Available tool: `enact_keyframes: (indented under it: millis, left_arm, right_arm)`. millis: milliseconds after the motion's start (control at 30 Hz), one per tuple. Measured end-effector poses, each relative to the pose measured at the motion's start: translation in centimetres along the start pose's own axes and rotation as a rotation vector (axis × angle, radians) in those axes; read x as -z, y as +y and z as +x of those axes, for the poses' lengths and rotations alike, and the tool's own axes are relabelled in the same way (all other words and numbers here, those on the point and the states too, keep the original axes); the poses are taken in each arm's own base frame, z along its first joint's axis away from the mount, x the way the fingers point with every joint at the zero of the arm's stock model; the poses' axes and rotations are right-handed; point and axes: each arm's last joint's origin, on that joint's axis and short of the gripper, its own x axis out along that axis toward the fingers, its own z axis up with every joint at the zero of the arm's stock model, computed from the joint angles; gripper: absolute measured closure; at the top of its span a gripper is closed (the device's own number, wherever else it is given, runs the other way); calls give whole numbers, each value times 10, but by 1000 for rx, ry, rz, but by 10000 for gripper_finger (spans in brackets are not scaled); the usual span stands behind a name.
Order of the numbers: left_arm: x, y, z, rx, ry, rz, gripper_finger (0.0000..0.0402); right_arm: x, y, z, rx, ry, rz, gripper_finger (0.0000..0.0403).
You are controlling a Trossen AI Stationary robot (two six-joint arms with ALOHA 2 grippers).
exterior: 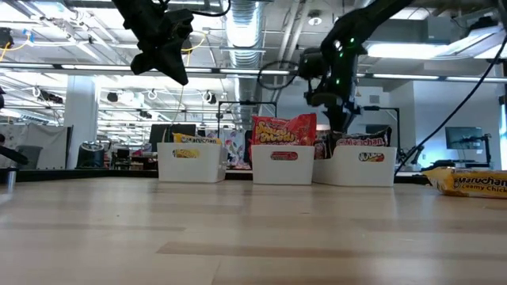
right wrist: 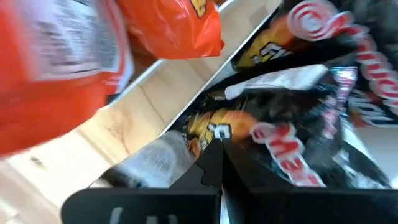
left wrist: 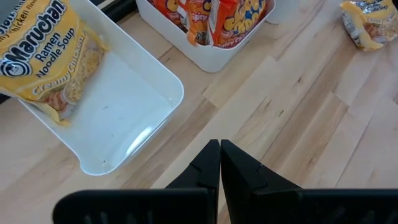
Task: Sort Maruchan noodles
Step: Put the black noodle pack into the right white bin, then adjust the right white bin
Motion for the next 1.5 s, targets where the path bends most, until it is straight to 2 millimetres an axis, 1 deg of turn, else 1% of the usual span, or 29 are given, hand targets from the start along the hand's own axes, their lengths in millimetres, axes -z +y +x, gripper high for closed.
enact_keyframes:
  millis: [167,233,300,367,467,567,700,767,1033,1133,1233,1500]
  left_arm:
    - [0,0,0,-1,0,0,401]
    - [0,0,0,-1,1,0,401]
    - [0,0,0,-1,3,0,401]
    - [0,0,0,4,6,1,401]
    - [1,0,0,4,13,1,401]
    - [2,1,0,0,22,3,401]
    - [4,1,0,-9,40,5,401]
    - [4,2,0,-11,46,6,401]
    - [5,2,0,-15,53,6,401]
    - [5,2,0,-15,53,5,402]
    - [5,2,0,-15,52,7,401]
    - [5,2,0,-15,51,17,401]
  right_arm:
    - [10,0,-37,-14,-93,10,381]
    - [18,-1,-51,-18,-109,36,381]
    - [28,-3,-64,-17,-87,74,381]
    - [39,-5,-72,-4,-40,114,381]
    - [49,-13,-74,52,44,154,381]
    - [50,-22,-66,75,114,181,381]
    - [55,-33,-41,84,203,203,381]
    - [62,-39,-27,91,258,221,381]
    - [76,-57,-1,118,270,296,381]
    - [80,-57,7,84,281,326,381]
    - [81,-55,8,56,288,332,381]
    - [76,-35,9,-22,263,292,381]
